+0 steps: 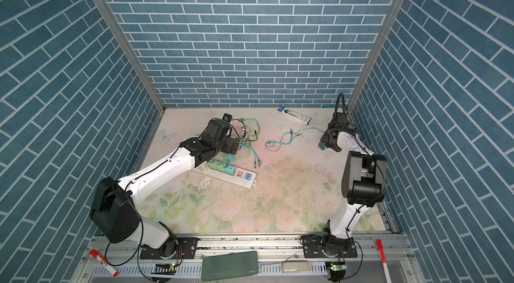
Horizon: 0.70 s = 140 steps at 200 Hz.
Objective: Insert the plug
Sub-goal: 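Open both grippers and withdraw, moving the right gripper toward the second teal charger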
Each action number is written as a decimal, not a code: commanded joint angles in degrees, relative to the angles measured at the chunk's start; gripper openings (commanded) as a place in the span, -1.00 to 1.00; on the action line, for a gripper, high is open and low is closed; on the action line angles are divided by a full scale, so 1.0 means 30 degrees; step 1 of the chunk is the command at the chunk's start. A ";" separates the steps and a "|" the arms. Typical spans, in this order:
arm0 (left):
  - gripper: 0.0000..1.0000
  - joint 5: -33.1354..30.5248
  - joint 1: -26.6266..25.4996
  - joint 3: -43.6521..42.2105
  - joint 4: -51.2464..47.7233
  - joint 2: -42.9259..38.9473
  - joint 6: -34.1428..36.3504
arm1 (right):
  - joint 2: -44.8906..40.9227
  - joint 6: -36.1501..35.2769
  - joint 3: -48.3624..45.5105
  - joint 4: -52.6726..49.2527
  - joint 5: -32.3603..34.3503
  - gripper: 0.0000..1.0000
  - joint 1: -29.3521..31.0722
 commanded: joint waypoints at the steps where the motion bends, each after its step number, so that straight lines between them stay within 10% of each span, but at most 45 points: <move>1: 0.99 0.0096 -0.0039 -0.0110 0.0297 -0.0393 0.0202 | 0.1135 0.1222 0.1898 -0.1159 0.0837 0.09 -0.0289; 140: 0.99 0.0849 -0.0022 -0.1441 0.0128 -0.1847 0.0719 | 0.5312 0.1590 0.4579 -0.1870 -0.2374 -0.07 -0.0437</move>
